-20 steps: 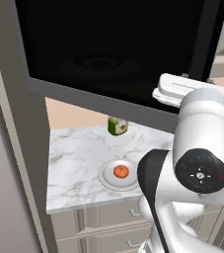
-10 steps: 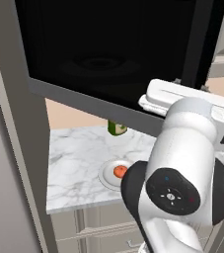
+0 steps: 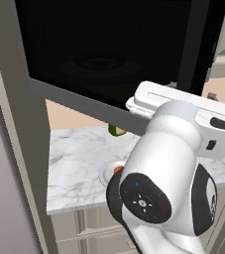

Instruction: Pick the squash from the counter and place it in the microwave. Then turn on the microwave.

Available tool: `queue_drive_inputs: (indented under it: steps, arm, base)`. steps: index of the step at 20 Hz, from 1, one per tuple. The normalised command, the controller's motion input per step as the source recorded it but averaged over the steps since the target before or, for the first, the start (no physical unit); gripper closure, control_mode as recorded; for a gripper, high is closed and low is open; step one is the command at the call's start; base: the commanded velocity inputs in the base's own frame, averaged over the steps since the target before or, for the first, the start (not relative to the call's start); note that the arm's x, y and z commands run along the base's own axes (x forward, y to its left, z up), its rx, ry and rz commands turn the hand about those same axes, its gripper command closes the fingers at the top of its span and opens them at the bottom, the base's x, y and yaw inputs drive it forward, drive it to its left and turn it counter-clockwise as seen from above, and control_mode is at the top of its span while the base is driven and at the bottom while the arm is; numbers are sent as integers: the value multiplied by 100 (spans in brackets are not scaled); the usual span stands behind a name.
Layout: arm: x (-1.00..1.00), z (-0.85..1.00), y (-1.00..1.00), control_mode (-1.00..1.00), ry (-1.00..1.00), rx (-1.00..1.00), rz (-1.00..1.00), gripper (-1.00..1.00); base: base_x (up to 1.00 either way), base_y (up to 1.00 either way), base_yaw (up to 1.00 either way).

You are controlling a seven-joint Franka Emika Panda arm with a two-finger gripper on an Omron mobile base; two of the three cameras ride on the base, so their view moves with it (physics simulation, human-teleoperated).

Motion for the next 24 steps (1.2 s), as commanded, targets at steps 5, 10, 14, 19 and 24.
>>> queue_drive_inputs:
  steps: [5,10,14,19,24]
  arm:
    - [-14,0,21,-100,0,0,-4,-100]
    - [-20,0,19,-100,-3,-1,-2,-100]
    - [-53,0,-6,-100,-9,-3,0,-100]
    - [-52,0,-30,-100,-11,-4,5,-100]
    - [-35,0,-36,-100,-6,-2,7,-100]
  base:
    - [0,0,0]
    - [0,0,0]
    - [0,0,0]
    - [0,0,0]
    - [0,0,0]
